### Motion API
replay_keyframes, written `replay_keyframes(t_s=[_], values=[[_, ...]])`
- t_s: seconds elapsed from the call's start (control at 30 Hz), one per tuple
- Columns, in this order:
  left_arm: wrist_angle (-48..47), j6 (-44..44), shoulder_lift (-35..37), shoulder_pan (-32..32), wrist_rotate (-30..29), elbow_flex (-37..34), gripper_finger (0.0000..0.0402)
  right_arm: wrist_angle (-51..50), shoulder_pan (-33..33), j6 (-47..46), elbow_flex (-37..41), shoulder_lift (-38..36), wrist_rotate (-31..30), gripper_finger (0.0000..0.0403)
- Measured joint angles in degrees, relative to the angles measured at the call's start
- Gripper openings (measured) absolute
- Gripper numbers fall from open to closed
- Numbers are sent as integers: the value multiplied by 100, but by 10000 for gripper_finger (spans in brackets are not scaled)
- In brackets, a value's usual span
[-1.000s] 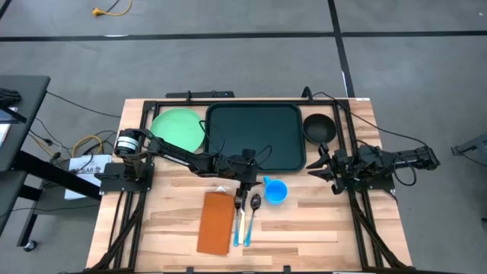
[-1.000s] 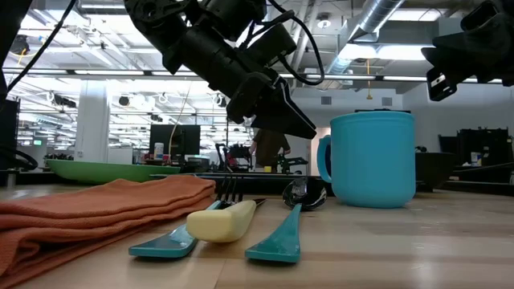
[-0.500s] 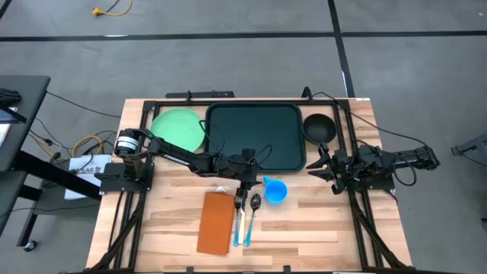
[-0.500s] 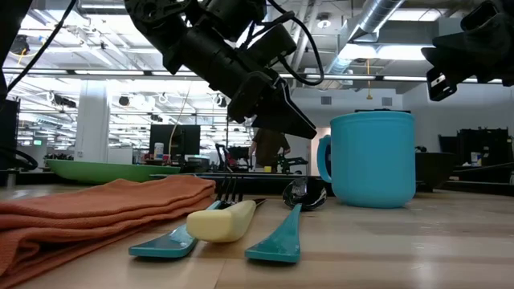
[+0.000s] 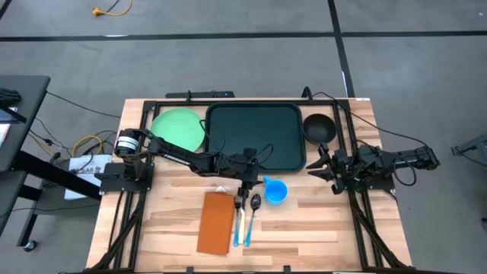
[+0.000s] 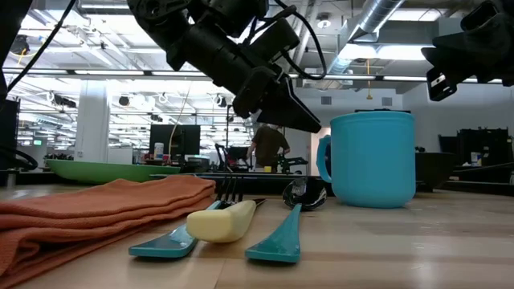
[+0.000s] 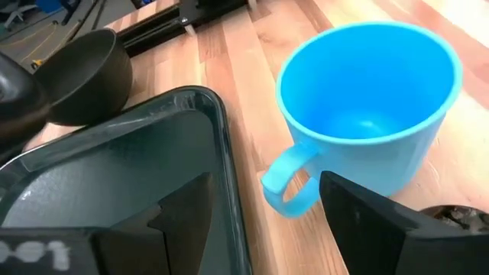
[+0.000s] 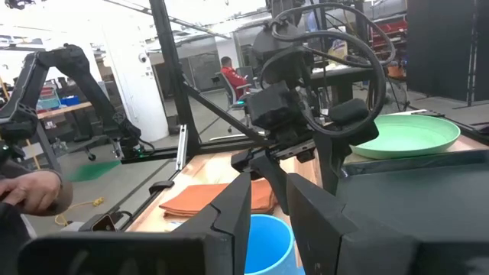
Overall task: Set up tray
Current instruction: Put the blue mug on the black serving tray
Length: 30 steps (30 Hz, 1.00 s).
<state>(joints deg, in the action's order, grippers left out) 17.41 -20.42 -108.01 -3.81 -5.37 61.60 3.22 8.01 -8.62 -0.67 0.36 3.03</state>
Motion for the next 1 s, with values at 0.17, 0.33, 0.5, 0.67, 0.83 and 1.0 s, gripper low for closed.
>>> replay_keyframes(t_s=[0.17,0.33,0.5,0.67,0.83,1.0], values=[[-17,66,-208,4,48,3,231,-2,0,-2,0,0,-4,82],[2,136,-405,4,98,166,231,-33,0,-2,0,20,-4,82],[26,128,-398,33,57,166,231,-38,2,-13,0,48,-4,82],[17,169,-396,116,213,166,231,-61,2,-11,0,48,-4,82],[37,173,-398,133,349,166,231,-63,2,-9,0,48,-4,82],[120,172,-461,139,428,166,231,-63,2,-4,0,48,-4,82]])
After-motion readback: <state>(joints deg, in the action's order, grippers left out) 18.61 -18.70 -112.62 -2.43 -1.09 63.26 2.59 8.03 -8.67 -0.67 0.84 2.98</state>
